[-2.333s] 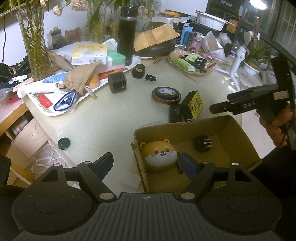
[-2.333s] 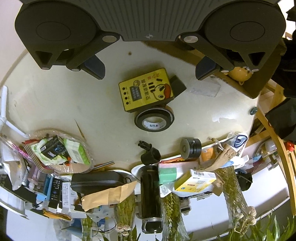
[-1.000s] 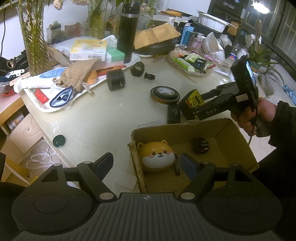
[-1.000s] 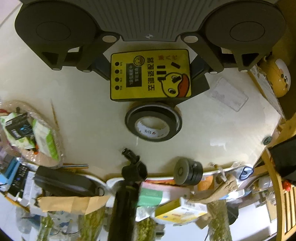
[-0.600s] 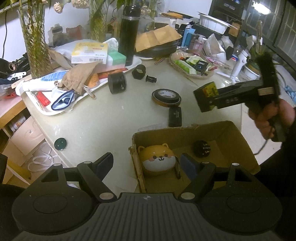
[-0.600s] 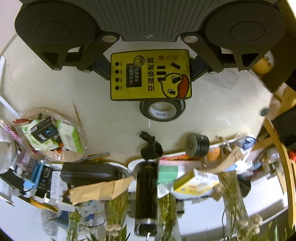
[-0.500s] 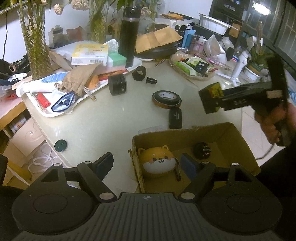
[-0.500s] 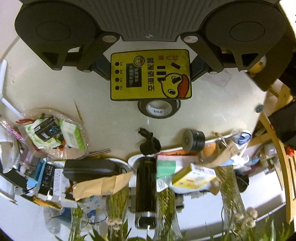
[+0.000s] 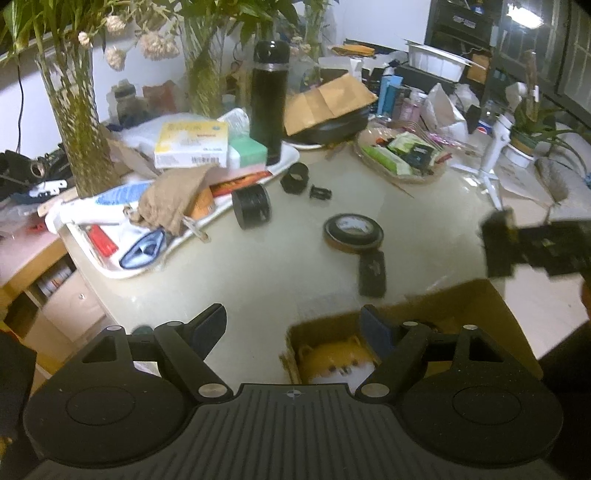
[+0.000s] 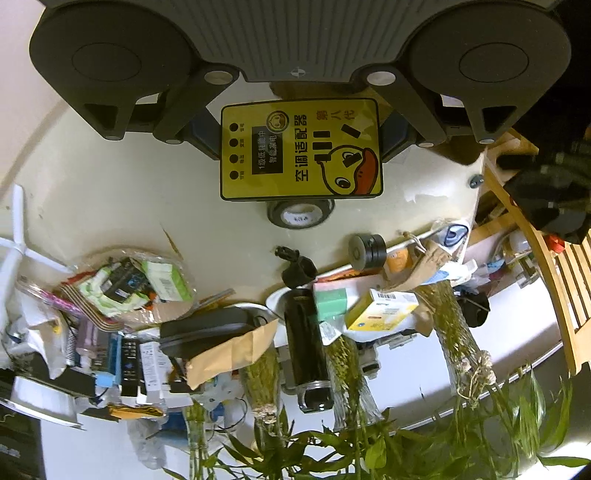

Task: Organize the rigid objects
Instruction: 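Lift yellow device toward the box with right gripper while left tool moves toward tape rolls, then close left gripper on the large black roll while right gripper holds yellow device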

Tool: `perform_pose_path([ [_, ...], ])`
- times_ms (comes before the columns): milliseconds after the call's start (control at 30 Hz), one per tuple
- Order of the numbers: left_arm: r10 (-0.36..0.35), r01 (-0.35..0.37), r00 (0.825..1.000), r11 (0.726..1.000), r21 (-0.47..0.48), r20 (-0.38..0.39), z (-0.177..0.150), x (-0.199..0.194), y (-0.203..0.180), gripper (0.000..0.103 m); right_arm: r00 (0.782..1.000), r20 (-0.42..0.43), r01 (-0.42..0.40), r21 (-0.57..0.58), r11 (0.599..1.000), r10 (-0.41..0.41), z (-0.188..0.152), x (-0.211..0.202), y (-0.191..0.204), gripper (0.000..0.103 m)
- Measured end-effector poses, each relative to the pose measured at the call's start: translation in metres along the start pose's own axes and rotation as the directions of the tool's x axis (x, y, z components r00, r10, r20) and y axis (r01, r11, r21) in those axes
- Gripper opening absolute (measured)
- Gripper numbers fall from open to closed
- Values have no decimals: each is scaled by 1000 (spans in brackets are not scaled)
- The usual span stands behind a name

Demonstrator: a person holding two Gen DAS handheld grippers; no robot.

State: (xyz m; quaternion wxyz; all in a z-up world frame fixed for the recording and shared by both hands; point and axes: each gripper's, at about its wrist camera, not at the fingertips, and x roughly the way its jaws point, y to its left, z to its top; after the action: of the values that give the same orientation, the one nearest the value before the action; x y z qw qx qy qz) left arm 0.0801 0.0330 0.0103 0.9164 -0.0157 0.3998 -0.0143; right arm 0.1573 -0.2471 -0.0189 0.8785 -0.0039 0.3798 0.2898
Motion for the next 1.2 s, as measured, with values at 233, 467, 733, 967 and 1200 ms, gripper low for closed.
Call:
perform_pose_path([
  [233,39,-39,999,999,2,13,20,17,3,79,997,-44,58,28,998,-57,-15,-7,-4,88],
  [467,80,-80,996,997,9,27,37,41,8,79,993,-69,100,52,994,-96,-18,-10,-10,88],
  [733,95,-95,995,995,7,43,53,70,15,79,998,-57,38,45,998,-36,-20,-12,-10,88],
  [967,111,-111,993,994,-5,40,64,102,20,79,998,-53,38,56,998,-35,-20,-12,-10,88],
  [1200,118,-117,993,992,-41,14,78,137,28,79,998,-58,30,59,998,-26,-20,-11,-12,88],
])
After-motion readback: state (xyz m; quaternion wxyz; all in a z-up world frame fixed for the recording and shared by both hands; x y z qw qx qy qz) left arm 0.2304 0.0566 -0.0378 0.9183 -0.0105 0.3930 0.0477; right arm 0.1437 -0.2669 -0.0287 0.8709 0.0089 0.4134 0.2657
